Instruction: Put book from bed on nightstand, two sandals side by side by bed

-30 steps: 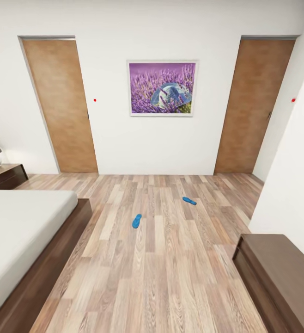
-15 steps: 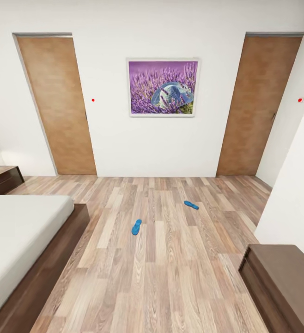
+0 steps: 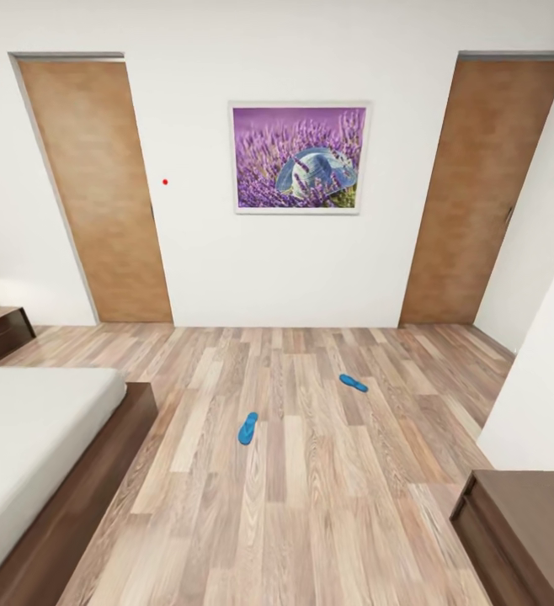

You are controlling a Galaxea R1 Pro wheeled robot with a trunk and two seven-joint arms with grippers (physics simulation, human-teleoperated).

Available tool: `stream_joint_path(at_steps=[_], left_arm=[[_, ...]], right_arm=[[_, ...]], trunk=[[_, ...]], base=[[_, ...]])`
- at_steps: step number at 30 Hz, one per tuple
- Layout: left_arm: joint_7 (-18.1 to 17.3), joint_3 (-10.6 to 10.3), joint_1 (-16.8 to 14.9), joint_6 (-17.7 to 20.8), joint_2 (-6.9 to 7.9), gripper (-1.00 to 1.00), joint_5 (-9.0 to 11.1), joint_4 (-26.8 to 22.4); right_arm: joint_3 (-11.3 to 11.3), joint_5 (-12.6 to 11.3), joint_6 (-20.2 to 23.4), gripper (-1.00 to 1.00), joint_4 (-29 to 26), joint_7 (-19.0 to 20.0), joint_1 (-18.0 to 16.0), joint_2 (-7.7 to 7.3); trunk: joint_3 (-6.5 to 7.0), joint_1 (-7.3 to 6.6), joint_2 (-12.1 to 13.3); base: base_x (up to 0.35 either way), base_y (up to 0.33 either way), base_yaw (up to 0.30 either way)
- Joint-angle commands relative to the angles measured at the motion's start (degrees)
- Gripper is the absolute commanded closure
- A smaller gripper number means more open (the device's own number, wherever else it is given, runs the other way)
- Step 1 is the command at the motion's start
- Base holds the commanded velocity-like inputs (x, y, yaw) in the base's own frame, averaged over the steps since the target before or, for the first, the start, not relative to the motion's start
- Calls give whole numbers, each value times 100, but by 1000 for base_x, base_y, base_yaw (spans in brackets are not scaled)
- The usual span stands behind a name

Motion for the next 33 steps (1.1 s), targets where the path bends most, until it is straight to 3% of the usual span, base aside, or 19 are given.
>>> stream_joint_path(at_steps=[1, 33], left_arm=[[-1, -6, -3, -16, 1, -100, 51, 3], [-1, -6, -3, -19, 1, -100, 51, 3]], right_arm=[[-15, -3, -19, -100, 3, 5, -3, 2], [5, 5, -19, -100, 3, 10, -3, 2]], trunk=[[-6, 3, -2], [-6, 3, -2]], base=[[321, 97, 0], [302, 131, 0]])
